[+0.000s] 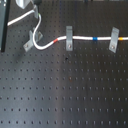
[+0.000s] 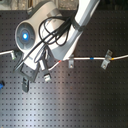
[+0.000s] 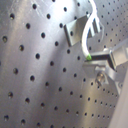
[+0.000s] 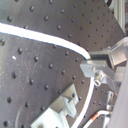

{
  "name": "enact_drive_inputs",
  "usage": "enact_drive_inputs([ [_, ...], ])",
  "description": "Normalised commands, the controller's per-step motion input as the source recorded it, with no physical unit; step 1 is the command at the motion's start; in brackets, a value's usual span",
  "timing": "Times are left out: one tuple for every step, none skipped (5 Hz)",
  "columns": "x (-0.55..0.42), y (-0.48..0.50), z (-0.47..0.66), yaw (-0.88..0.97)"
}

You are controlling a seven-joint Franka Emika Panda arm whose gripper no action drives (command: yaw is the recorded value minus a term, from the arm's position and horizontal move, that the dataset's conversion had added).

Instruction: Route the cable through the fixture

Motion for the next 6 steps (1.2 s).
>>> enact_drive_inputs([
  [-0.086,-0.266,-0.27,0.01],
  [-0.126,-0.232,-0.22,0.03],
  [0.0,0.0,0.01,0.0],
  [-0.017,-0.036,0.09,0.23],
  [-0.116,-0.198,0.0,0.28],
  [-0.035,-0.136,0.0,0.0],
])
